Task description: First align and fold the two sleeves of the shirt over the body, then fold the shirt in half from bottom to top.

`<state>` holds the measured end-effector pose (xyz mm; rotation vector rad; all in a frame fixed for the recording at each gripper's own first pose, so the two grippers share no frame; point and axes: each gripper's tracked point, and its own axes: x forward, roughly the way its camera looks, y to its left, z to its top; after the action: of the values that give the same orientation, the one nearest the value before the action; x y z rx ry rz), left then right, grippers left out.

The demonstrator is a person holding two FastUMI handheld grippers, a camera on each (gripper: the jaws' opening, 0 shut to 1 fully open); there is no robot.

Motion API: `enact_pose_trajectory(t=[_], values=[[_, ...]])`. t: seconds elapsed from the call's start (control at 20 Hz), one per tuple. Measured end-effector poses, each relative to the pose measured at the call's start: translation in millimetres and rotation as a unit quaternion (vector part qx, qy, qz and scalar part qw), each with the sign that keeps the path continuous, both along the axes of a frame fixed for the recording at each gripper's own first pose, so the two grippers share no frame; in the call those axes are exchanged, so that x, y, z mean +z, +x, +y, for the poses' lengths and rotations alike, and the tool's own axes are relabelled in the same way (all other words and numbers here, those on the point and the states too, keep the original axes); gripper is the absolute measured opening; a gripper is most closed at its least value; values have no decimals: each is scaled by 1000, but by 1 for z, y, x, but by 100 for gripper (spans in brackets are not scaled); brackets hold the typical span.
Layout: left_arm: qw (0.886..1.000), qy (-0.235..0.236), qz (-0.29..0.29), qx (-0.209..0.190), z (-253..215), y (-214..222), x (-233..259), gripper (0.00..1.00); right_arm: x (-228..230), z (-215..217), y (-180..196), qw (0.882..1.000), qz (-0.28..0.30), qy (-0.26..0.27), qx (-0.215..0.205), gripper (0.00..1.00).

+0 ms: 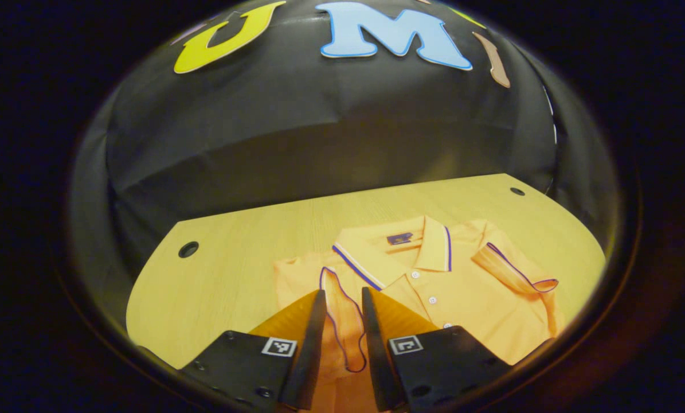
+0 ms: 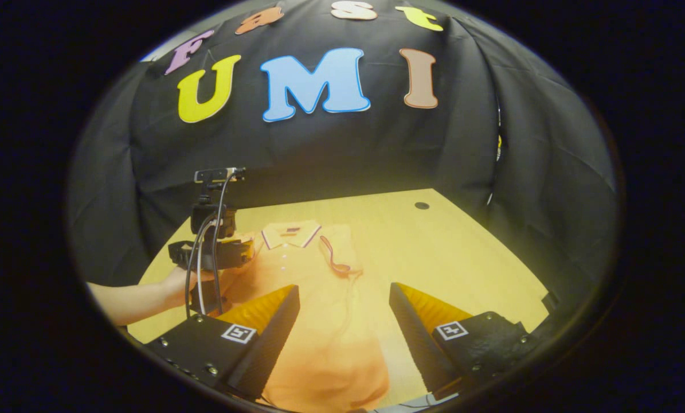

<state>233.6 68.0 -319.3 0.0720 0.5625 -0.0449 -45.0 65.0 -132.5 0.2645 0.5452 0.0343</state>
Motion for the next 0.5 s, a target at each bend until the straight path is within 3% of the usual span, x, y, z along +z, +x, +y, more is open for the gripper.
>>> enact_pose_trajectory(t=[0.2,0.5], values=[[1000,-13,5,5,-4,-34,6,79,-7,-3,-13,1000,-3,-6,19,98],[1000,-19,1,13,2,-109,22,86,-38,4,-42,998,3,-7,63,94]])
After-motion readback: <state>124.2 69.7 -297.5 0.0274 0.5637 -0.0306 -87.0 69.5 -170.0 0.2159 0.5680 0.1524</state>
